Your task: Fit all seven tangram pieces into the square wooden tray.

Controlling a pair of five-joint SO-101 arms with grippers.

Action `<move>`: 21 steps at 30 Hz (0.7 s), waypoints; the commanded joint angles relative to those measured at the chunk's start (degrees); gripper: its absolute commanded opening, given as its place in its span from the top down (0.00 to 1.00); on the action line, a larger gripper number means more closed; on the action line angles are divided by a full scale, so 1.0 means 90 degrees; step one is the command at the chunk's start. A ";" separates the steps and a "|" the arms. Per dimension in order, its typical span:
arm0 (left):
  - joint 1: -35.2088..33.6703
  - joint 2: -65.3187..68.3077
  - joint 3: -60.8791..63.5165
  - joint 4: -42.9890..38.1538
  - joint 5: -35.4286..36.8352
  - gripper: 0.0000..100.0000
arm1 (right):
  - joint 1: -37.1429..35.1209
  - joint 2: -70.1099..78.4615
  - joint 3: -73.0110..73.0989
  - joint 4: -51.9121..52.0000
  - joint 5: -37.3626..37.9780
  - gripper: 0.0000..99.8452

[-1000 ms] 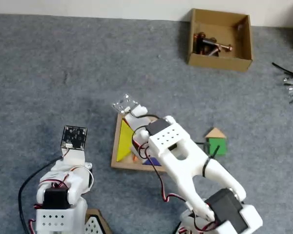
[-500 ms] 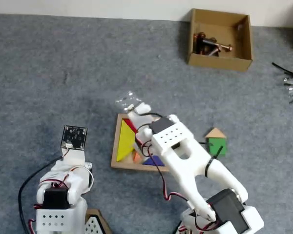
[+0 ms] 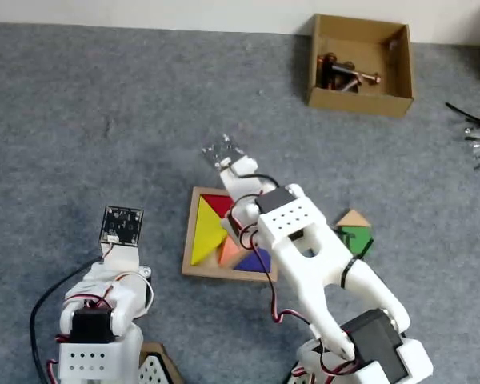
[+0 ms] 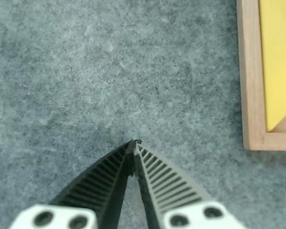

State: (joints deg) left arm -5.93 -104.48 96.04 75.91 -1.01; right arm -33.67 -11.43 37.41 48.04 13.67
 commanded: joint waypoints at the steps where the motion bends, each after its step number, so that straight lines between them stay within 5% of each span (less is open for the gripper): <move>1: 0.0073 -0.0063 0.0112 0.0020 0.0010 0.99 | 0.0093 -0.0288 -0.0103 -0.0484 0.0098 0.77; 21: 0.0073 -0.0063 0.0112 0.0020 0.0010 0.99 | 0.0083 0.0122 0.0005 -0.0708 0.0098 0.77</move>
State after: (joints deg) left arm -5.93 -104.48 96.04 75.91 -1.01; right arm -33.67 -10.64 38.11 42.86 13.67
